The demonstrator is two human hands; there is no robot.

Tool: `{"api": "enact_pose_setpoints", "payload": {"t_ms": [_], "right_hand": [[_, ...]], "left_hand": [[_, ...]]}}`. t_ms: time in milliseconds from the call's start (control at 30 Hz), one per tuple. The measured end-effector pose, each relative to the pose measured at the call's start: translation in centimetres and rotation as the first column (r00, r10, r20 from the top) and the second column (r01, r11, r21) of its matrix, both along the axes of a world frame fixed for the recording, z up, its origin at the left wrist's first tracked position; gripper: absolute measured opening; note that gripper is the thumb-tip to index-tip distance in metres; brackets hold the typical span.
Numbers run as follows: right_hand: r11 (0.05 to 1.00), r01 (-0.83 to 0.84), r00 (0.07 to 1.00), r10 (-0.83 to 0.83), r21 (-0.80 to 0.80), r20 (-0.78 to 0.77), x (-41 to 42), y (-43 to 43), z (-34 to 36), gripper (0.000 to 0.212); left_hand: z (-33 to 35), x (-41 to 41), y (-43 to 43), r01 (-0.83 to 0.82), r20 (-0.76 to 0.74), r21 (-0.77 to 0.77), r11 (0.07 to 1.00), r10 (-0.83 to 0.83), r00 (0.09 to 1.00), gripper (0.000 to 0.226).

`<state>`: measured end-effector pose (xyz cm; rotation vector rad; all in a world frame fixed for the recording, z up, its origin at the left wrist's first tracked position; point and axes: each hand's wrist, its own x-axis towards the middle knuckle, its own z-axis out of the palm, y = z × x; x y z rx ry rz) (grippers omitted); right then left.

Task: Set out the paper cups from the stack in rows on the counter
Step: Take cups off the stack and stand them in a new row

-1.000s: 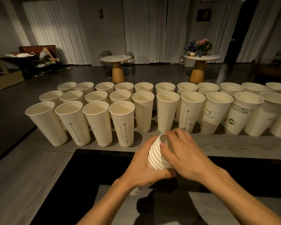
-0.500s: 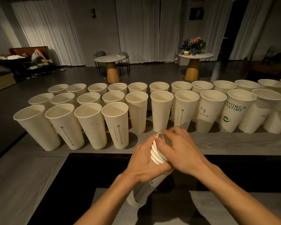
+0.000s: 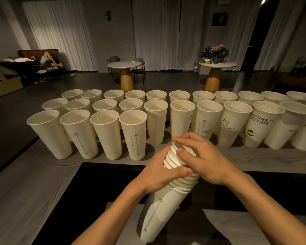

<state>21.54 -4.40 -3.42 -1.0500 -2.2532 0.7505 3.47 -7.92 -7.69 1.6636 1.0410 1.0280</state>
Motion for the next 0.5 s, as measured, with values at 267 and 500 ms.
{"api": "enact_pose_setpoints", "payload": {"t_ms": [267,500], "right_hand": [[0.979,0.196,0.975,-0.189,-0.053,0.116,-0.1,-0.3,-0.7,0.055],[0.98,0.178,0.904,-0.197,0.085,0.381,-1.0,-2.5,1.2,0.039]], "left_hand": [[1.0,1.6,-1.3,-0.236,-0.356,0.323,0.916,0.349,0.867,0.075],[0.3,2.5,-1.4,-0.301,-0.341,0.45,0.841,0.473,0.812,0.066]]}}
